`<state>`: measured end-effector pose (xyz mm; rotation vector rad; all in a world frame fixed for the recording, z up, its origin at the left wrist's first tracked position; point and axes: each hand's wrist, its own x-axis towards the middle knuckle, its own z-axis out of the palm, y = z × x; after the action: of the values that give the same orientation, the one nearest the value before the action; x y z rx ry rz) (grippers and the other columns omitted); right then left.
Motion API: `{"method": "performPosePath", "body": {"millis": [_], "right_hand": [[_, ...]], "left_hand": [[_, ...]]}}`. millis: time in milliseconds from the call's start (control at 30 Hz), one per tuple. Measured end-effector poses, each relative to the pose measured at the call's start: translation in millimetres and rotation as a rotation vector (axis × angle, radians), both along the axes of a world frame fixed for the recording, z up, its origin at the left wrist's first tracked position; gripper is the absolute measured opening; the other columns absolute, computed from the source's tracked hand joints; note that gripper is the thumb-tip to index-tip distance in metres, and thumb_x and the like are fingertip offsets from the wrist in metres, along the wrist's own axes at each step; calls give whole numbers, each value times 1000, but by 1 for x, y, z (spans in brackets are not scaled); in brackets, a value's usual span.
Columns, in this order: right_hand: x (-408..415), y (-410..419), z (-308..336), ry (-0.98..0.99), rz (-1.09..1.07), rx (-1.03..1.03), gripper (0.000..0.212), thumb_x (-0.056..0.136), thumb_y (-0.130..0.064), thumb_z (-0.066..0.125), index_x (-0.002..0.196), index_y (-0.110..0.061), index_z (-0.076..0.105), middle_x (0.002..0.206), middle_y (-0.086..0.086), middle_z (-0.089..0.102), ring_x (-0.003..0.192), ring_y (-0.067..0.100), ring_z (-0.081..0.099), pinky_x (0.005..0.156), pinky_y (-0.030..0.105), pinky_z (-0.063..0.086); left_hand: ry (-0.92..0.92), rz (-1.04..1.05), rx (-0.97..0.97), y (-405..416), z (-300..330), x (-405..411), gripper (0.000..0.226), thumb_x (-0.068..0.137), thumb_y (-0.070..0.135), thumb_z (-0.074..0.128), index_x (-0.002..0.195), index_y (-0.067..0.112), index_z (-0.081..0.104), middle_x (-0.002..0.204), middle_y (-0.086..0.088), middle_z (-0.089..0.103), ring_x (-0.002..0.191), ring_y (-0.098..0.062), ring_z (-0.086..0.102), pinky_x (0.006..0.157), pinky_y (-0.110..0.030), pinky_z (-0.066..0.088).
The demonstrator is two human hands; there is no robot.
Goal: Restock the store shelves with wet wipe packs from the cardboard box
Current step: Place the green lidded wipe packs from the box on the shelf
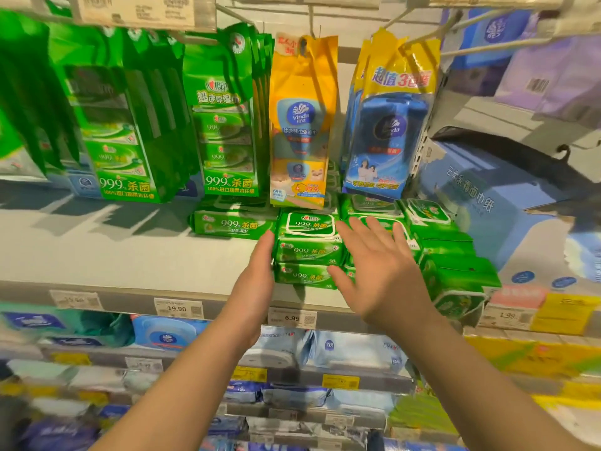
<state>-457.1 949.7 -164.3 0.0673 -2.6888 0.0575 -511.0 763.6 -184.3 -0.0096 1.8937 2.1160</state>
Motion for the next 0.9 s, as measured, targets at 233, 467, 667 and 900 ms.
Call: {"method": "performPosePath", "body": {"millis": [233,467,667,900], "right_hand": [[13,-47,-7,-105,43,-187,65,100,-63,33,159,-36,30,167,-3,29,158,22,15,128,52,-1],[35,-124,4,-293,-44,-254,64,101,-66,20,161,-44,13,172,-9,7,159,21,-4,124,56,-11],[55,-247,-4,-392,117,-257,65,99,-70,17,160,-47,14,172,-10,6,159,23,1,125,59,-3],[85,-422,-22,-549,393,-145,69,95,-75,16,159,-51,9,172,-8,0,159,26,0,122,66,3]], "left_hand": [[86,22,-15,-37,-1,31,74,89,78,39,153,43,37,159,14,40,148,-9,34,126,-46,21],[331,55,-207,-126,-2,72,73,79,78,33,147,54,40,154,30,40,139,15,34,123,-32,23],[439,339,-529,-259,-10,119,86,79,75,30,153,31,42,146,12,50,131,5,46,115,-20,30],[263,587,-1027,-421,-35,224,102,75,90,13,160,34,26,164,11,30,152,-18,18,126,-38,15]]}}
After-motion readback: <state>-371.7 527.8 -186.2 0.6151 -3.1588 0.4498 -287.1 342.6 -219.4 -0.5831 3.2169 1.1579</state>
